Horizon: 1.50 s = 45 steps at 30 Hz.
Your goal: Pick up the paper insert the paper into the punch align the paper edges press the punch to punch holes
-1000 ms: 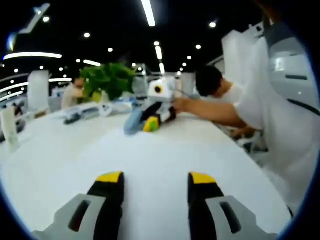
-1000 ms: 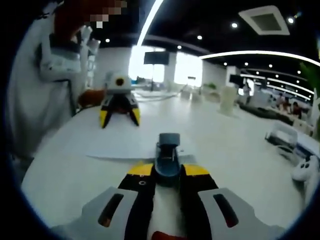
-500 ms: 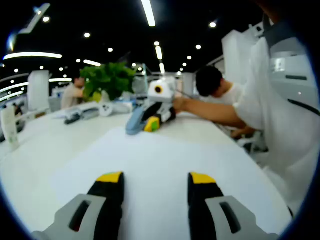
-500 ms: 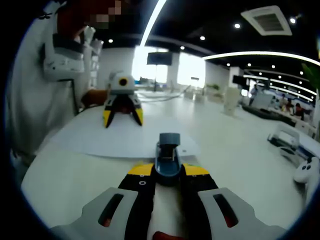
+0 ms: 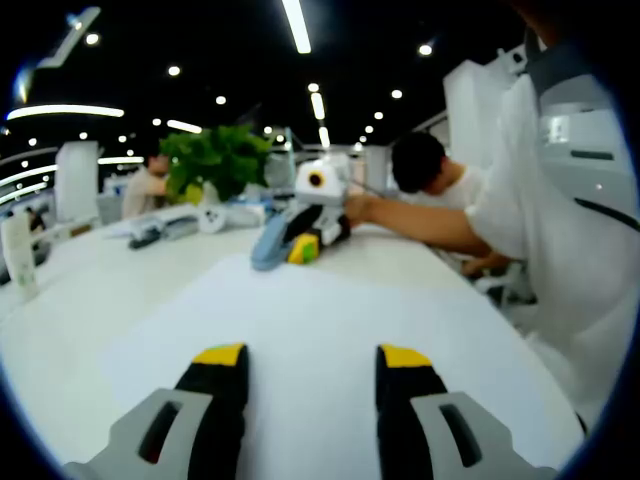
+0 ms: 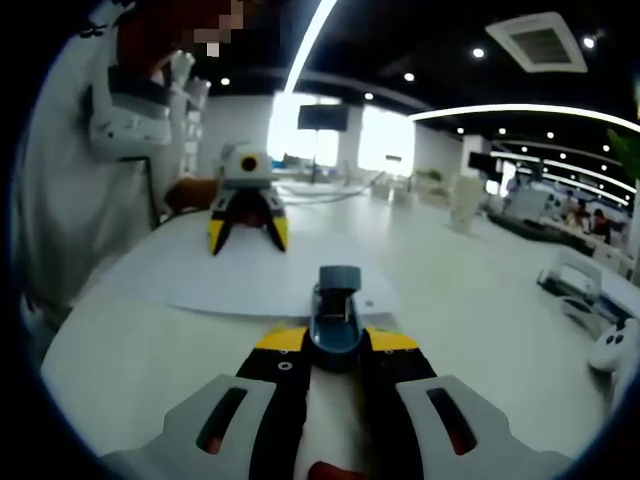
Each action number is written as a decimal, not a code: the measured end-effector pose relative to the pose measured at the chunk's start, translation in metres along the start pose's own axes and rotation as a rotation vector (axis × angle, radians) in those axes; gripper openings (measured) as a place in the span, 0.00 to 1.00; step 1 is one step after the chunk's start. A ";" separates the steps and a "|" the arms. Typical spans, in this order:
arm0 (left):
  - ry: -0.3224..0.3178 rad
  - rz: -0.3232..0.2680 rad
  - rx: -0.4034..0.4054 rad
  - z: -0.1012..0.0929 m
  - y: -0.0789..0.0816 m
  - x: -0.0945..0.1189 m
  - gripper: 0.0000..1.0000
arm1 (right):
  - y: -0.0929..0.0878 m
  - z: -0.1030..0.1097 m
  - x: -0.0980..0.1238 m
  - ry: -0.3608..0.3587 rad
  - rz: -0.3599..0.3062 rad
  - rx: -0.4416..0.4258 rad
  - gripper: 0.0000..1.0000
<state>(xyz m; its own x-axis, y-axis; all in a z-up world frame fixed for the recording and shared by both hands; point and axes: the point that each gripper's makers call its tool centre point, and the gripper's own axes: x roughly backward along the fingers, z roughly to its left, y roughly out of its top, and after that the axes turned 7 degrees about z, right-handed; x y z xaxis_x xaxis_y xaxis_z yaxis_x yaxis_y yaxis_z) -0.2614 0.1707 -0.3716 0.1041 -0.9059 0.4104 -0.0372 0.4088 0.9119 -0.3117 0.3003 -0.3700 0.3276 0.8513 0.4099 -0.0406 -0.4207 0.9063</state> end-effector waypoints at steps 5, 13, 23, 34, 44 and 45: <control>0.000 0.000 0.000 0.000 0.000 0.000 0.52 | 0.001 0.001 -0.001 0.004 0.002 0.023 0.23; 0.000 0.000 -0.001 0.000 0.000 0.000 0.52 | 0.002 0.003 -0.002 0.001 0.001 -0.009 0.23; -0.035 -0.061 0.029 -0.003 0.011 0.006 0.57 | 0.000 0.000 -0.001 -0.017 0.012 -0.037 0.31; -0.041 -0.107 0.076 0.002 0.025 0.014 0.57 | 0.008 0.001 0.020 -0.156 -0.051 -0.155 0.35; -0.053 -0.076 -0.062 0.009 0.068 -0.029 0.57 | 0.026 -0.011 0.051 -0.364 -0.220 -0.290 0.25; -0.060 -0.074 -0.066 0.012 0.070 -0.038 0.57 | 0.029 -0.014 0.054 -0.393 -0.245 -0.293 0.25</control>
<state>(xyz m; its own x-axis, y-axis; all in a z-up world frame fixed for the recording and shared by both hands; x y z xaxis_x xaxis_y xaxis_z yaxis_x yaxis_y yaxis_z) -0.2800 0.2322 -0.3228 0.0448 -0.9380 0.3438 0.0339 0.3454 0.9378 -0.3081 0.3387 -0.3205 0.6861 0.7086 0.1648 -0.1619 -0.0721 0.9842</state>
